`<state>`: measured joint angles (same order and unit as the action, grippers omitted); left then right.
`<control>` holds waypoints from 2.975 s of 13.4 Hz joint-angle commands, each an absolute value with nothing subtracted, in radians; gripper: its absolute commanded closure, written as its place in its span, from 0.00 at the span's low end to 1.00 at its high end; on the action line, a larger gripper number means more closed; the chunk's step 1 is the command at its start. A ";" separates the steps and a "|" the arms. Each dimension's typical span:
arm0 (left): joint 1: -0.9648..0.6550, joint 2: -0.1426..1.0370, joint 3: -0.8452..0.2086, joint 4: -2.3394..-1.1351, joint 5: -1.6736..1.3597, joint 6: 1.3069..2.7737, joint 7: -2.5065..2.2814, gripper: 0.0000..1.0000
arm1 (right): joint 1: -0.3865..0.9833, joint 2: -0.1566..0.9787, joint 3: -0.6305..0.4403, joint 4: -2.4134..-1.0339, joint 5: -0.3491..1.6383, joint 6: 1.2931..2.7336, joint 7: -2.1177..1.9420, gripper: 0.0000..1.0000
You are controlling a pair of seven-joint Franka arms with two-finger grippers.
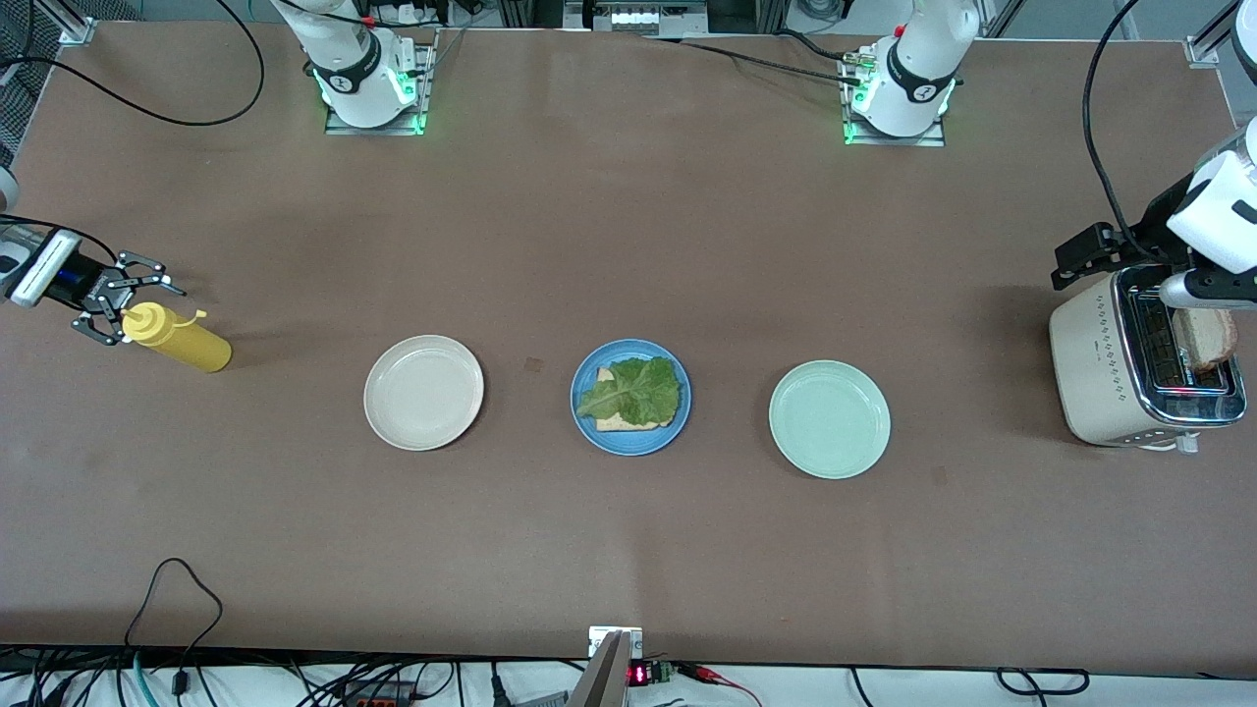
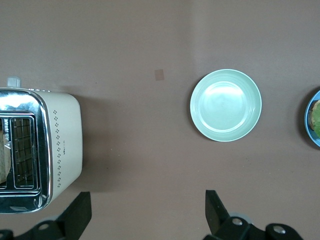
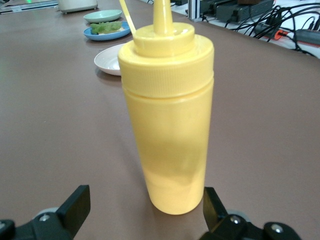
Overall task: Make sandwich in blue plate with both arms
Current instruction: 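Close the right gripper around the mustard bottle and lift it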
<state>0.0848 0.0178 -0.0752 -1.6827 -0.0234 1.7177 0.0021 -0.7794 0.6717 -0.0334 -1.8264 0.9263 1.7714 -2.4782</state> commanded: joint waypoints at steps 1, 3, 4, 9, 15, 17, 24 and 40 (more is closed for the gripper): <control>0.097 -0.011 -0.083 -1.712 -0.026 1.733 0.021 0.00 | -0.804 0.698 -0.011 -1.798 0.953 1.749 -2.496 0.00; 0.097 -0.011 -0.083 -1.712 -0.028 1.733 0.021 0.00 | -0.804 0.710 0.001 -1.796 0.957 1.749 -2.497 0.00; 0.097 -0.011 -0.083 -1.712 -0.026 1.733 0.021 0.00 | -0.802 0.715 0.003 -1.798 0.957 1.747 -2.503 0.00; 0.097 -0.009 -0.083 -1.712 -0.028 1.736 0.021 0.00 | -0.793 0.723 0.018 -1.798 0.977 1.747 -2.508 0.00; 0.097 -0.009 -0.083 -1.712 -0.028 1.736 0.021 0.00 | -0.769 0.729 0.026 -1.799 0.977 1.747 -2.508 0.00; 0.097 -0.008 -0.083 -1.712 -0.028 1.736 0.021 0.00 | -0.767 0.733 0.032 -1.799 0.977 1.746 -2.511 0.00; 0.097 -0.008 -0.083 -1.712 -0.028 1.743 0.021 0.00 | -0.732 0.739 0.032 -1.799 0.977 1.747 -2.510 0.00; 0.097 -0.011 -0.081 -1.706 -0.029 1.712 0.005 0.00 | -0.626 0.614 0.046 -1.799 0.833 1.862 -2.358 1.00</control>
<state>0.0855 0.0178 -0.0752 -1.6871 -0.0234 1.7211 0.0017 -0.6553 0.6973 0.0438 -1.7910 0.8924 1.8270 -2.4491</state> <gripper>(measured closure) 0.000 0.392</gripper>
